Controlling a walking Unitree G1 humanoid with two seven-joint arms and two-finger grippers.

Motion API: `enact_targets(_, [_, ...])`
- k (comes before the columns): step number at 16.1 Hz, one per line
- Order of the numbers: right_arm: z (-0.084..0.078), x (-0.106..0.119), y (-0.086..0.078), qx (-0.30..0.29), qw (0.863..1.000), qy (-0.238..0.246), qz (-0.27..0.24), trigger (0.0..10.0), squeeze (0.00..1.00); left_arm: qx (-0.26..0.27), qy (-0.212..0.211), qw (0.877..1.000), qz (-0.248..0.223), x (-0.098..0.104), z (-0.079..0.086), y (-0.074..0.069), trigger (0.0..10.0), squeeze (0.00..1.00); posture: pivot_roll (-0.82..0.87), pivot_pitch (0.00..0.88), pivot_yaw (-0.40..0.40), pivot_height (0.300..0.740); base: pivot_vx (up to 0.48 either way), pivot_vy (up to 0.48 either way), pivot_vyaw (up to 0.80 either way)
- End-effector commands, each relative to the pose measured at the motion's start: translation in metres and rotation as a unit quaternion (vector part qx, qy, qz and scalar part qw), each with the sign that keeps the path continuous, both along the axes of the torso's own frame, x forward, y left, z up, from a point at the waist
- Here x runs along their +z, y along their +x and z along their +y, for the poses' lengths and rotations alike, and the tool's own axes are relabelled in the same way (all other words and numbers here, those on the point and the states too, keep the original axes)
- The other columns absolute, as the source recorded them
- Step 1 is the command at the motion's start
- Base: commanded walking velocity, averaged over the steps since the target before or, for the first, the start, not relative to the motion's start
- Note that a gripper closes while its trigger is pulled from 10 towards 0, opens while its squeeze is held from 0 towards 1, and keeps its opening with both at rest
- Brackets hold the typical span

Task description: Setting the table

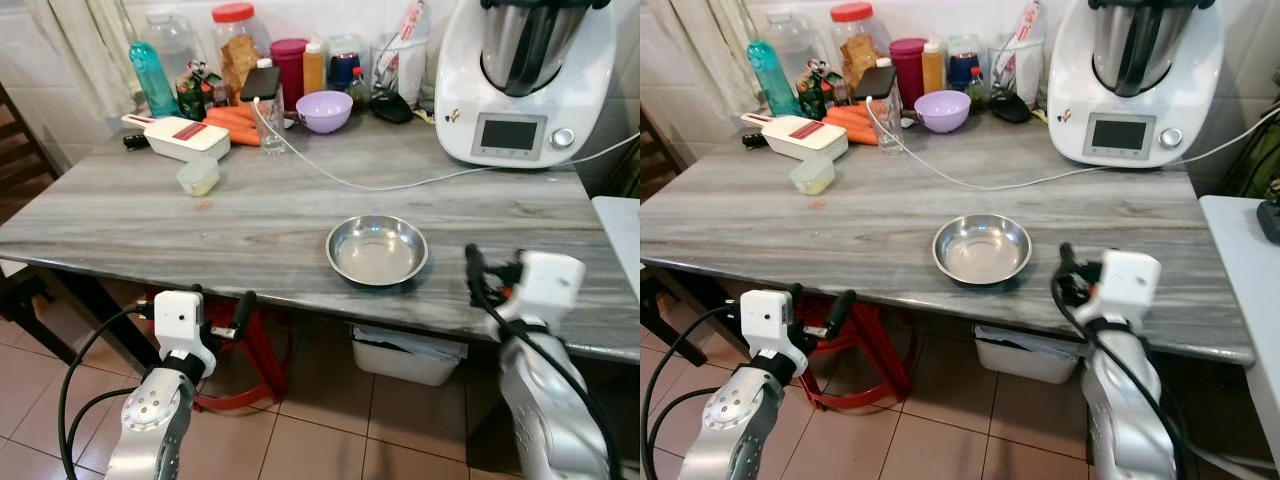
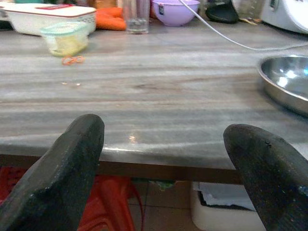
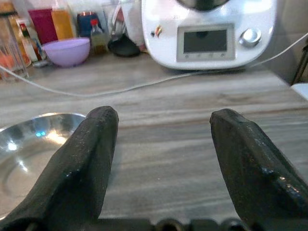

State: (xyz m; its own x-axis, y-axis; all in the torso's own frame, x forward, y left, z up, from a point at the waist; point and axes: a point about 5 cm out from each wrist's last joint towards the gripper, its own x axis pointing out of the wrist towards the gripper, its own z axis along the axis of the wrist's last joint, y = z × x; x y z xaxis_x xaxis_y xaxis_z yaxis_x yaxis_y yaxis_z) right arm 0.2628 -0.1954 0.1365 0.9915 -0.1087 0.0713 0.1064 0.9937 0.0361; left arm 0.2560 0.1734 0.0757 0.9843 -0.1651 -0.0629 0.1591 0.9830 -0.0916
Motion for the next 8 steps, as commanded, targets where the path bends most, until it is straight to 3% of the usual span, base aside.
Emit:
enact_targets(1, [0.004,0.004,-0.005,0.006,1.000,-0.002,-0.010,10.0,1.00,0.022,0.001,1.000,0.002,0.000,0.008,0.001,10.0,0.00,-0.08,0.000,0.106,0.740,0.000,0.000,0.00])
enact_targets(3, [0.010,0.002,-0.019,0.015,1.000,-0.009,-0.005,10.0,1.00,0.027,-0.006,1.000,0.003,-0.001,0.006,0.002,10.0,0.00,-0.08,0.000,0.107,0.740,0.000,0.000,0.00])
enact_targets(4, [0.014,-0.001,-0.022,0.021,1.000,-0.012,0.001,10.0,0.32,0.030,-0.004,1.000,0.005,-0.002,0.004,0.002,10.0,0.00,-0.08,0.000,0.106,0.740,0.000,0.000,0.00])
enact_targets(5, [0.016,-0.002,-0.023,0.022,1.000,-0.009,0.003,10.0,0.00,0.032,-0.003,0.999,0.007,-0.002,0.003,0.003,10.0,0.00,-0.08,0.000,0.106,0.740,0.000,0.000,-0.48])
enact_targets(8, [0.019,-0.003,-0.020,0.028,1.000,0.000,0.008,10.0,0.00,0.036,-0.003,0.999,0.010,-0.002,0.001,0.005,10.0,0.00,-0.08,0.000,0.103,0.740,0.000,0.000,-0.80])
